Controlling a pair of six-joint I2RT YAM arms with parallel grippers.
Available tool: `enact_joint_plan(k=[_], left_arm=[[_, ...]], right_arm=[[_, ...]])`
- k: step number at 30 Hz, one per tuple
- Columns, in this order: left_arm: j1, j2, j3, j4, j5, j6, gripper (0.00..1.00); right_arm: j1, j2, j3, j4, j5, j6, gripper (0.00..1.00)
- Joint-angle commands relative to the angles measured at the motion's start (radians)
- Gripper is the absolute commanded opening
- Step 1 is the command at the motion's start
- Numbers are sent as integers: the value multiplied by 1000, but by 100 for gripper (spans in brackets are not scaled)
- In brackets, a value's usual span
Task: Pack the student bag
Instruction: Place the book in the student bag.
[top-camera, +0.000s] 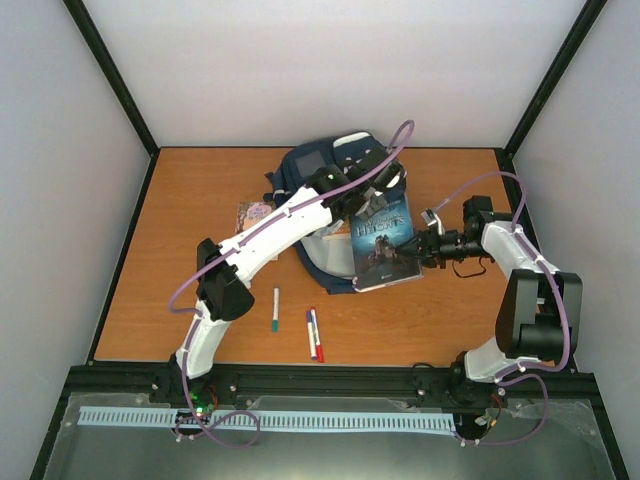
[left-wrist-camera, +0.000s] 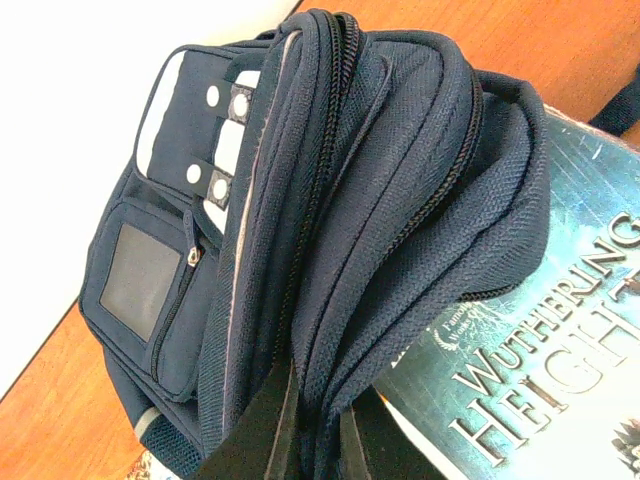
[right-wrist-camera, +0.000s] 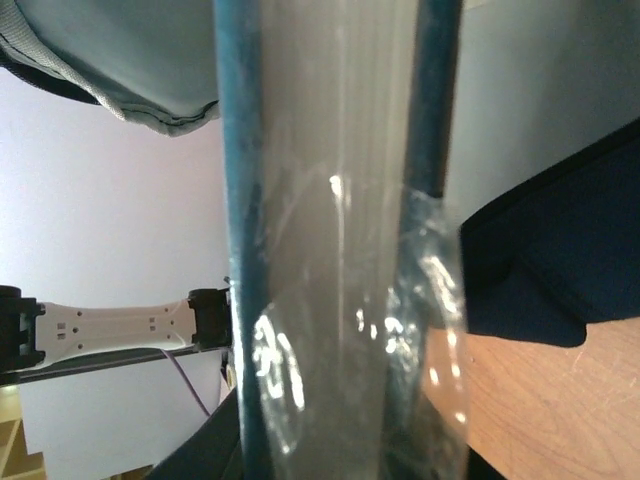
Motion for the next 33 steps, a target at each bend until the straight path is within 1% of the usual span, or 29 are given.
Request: enact_joint_plan(k=[1, 8, 13, 15, 23, 27, 30, 33], left_arm=[[-1, -78, 37, 92, 2, -23, 1], [-1, -80, 37, 88, 30, -34, 1], [0, -84, 34, 91, 51, -38, 1], [-1, -85, 33, 92, 57, -38, 1], [-1, -95, 30, 89, 83, -42, 1], [0, -96, 28, 89, 90, -44, 1], [0, -98, 21, 89, 91, -44, 1], [-1, -99, 14, 88, 90, -45, 1]], right_arm=[[22, 2, 13, 128, -122, -7, 3], [77, 73, 50, 179, -122, 29, 3], [119, 103, 55, 252, -70, 90, 3], [123, 117, 42, 300, -71, 141, 3], [126, 193, 68, 419, -62, 235, 3], [141, 271, 131, 372, -26, 199, 3], [144, 317, 146, 369, -14, 203, 5], [143, 347, 166, 343, -3, 175, 10]])
